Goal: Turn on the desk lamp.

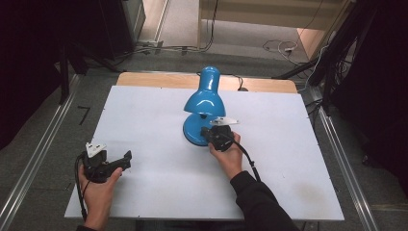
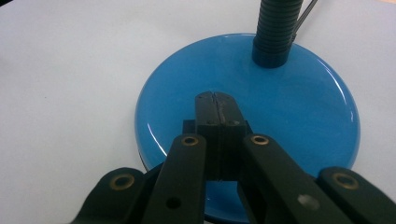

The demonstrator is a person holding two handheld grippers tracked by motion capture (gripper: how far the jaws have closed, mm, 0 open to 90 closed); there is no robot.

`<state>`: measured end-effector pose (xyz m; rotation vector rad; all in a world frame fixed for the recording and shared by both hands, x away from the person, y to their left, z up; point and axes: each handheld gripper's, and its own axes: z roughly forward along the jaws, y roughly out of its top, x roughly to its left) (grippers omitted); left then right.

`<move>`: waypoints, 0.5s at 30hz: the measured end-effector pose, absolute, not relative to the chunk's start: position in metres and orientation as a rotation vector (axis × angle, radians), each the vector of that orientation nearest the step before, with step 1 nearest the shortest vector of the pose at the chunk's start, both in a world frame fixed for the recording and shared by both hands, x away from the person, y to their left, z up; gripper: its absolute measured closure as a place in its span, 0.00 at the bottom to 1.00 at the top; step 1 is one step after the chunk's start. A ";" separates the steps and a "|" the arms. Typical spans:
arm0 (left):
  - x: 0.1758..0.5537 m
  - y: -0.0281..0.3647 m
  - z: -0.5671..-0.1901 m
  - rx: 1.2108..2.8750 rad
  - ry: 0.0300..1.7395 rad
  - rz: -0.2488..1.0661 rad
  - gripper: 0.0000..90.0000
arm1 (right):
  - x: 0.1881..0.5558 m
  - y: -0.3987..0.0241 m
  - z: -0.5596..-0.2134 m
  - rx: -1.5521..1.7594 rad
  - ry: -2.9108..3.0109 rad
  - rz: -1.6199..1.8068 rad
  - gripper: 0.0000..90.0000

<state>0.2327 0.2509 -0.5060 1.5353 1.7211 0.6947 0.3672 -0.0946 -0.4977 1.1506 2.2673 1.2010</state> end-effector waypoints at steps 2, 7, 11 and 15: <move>0.233 0.251 -0.506 1.536 1.720 0.695 0.08 | 0.367 -0.095 -0.498 1.149 2.266 1.202 0.98; 0.232 0.251 -0.506 1.543 1.718 0.695 0.08 | 0.366 -0.094 -0.499 1.126 2.265 1.189 0.98; 0.232 0.251 -0.506 1.541 1.719 0.696 0.08 | 0.364 -0.093 -0.498 1.119 2.264 1.176 0.98; 0.232 0.250 -0.506 1.542 1.719 0.696 0.08 | 0.363 -0.093 -0.498 1.108 2.269 1.171 0.98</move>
